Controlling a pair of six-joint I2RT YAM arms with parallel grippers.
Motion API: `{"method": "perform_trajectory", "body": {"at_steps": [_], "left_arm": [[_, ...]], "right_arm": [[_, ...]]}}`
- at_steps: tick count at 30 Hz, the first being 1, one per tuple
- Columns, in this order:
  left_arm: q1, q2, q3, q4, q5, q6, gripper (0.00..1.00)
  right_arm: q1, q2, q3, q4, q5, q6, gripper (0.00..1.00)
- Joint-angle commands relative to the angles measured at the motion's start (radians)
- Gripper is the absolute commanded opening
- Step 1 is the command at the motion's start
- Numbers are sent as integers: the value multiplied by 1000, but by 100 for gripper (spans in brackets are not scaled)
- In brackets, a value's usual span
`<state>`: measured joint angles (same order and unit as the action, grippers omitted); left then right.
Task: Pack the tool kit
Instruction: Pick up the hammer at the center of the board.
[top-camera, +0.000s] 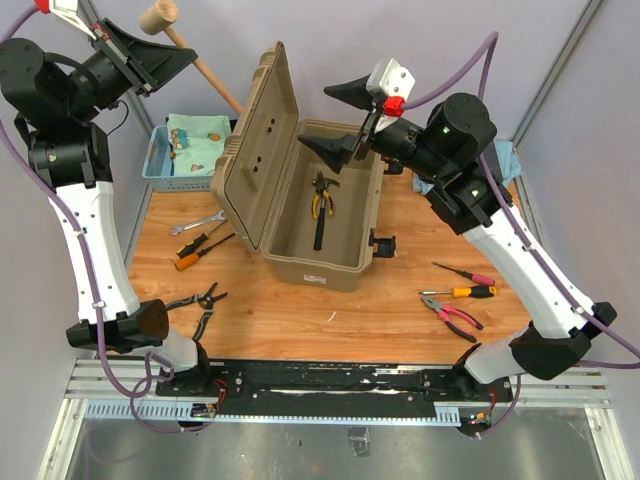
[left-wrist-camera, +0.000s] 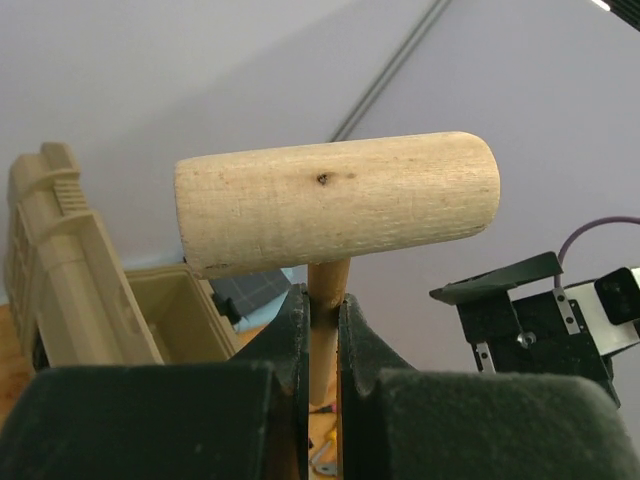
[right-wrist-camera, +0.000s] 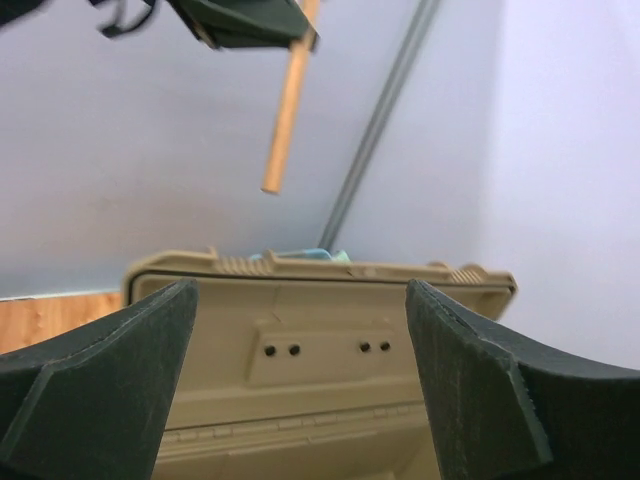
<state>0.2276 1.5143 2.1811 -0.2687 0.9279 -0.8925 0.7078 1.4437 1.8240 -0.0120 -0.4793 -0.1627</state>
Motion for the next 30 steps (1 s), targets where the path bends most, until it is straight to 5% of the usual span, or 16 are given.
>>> {"method": "perform_trajectory", "body": {"at_steps": [1,7,20,30], "left_arm": [[-20,-11,4,62,139,-53,0],[-106,11,-14,2,157,-3,0],[-277,76,-10,-109,65,170,0],[-306,101,26,-125,56,193,0]], "right_arm": [[59,7,33,25,-44,-7,85],[107,137,229,-108,-44,-46,83],[112,286,370,-105,-1,52,69],[101,342,399,-137,138,75,38]]}}
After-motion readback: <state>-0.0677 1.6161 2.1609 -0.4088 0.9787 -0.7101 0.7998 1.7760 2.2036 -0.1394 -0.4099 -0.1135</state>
